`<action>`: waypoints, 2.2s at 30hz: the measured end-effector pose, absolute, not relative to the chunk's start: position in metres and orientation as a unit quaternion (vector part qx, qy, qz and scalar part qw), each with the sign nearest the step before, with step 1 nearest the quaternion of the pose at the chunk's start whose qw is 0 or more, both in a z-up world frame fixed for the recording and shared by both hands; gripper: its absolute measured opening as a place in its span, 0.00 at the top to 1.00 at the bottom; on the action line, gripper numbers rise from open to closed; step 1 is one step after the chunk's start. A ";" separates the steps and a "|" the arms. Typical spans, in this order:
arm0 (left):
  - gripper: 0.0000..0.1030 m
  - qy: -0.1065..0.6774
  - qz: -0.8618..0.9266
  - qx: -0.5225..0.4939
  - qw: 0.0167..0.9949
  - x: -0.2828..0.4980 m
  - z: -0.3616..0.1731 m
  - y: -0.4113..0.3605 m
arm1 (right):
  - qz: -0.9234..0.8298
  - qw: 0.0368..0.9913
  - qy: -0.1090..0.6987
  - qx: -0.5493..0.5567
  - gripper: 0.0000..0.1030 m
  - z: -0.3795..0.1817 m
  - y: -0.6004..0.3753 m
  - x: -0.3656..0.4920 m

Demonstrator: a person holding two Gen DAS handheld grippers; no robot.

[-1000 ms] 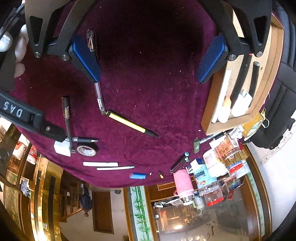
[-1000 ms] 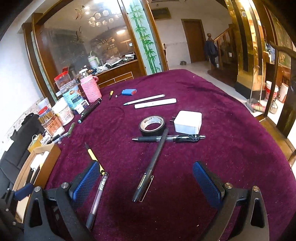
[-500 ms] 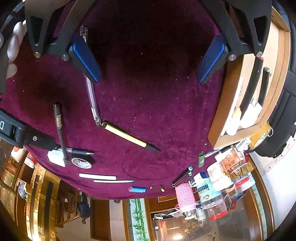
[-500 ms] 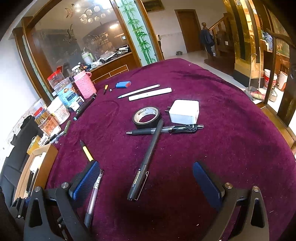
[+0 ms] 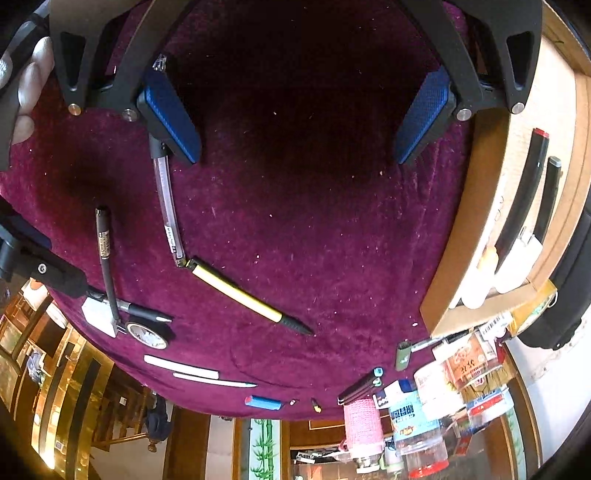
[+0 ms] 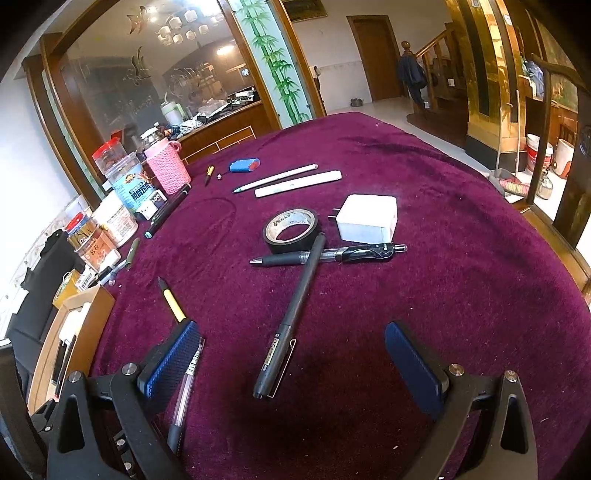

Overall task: Organize rigid objects
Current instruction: 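Grasp the yellow pencil with the left tool and lift it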

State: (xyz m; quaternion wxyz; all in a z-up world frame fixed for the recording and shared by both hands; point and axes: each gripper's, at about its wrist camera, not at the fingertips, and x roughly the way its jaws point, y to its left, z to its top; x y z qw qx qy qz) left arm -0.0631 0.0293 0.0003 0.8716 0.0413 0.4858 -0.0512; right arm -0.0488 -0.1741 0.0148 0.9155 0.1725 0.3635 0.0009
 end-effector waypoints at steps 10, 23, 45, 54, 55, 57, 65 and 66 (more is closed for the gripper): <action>0.00 0.500 -0.053 0.030 0.864 -0.058 -0.004 0.033 | 0.001 0.912 0.370 0.176 0.01 0.013 -0.174 -0.048; 0.00 0.501 -0.053 0.030 0.863 -0.058 -0.004 0.032 | 0.001 0.912 0.369 0.176 0.01 0.012 -0.174 -0.048; 0.00 0.502 -0.053 0.035 0.862 -0.058 -0.007 0.030 | -0.100 0.981 0.161 -0.048 0.01 0.085 -0.150 -0.026; 0.00 0.516 -0.088 -0.041 0.851 -0.051 0.004 0.039 | -0.087 0.968 0.234 0.031 0.01 0.054 -0.185 -0.006; 0.00 0.518 -0.106 -0.073 0.846 -0.045 0.008 0.040 | -0.085 0.968 0.235 0.033 0.01 0.055 -0.185 -0.006; 0.00 0.519 -0.107 -0.095 0.843 -0.034 0.013 0.037 | -0.079 0.968 0.235 0.034 0.01 0.054 -0.185 -0.006; 0.01 0.521 -0.080 -0.055 0.848 0.023 0.011 -0.005 | -0.073 0.969 0.234 0.034 0.01 0.054 -0.183 -0.007; 0.01 0.520 -0.075 -0.047 0.850 0.027 0.010 -0.008 | -0.073 0.969 0.234 0.033 0.01 0.055 -0.184 -0.007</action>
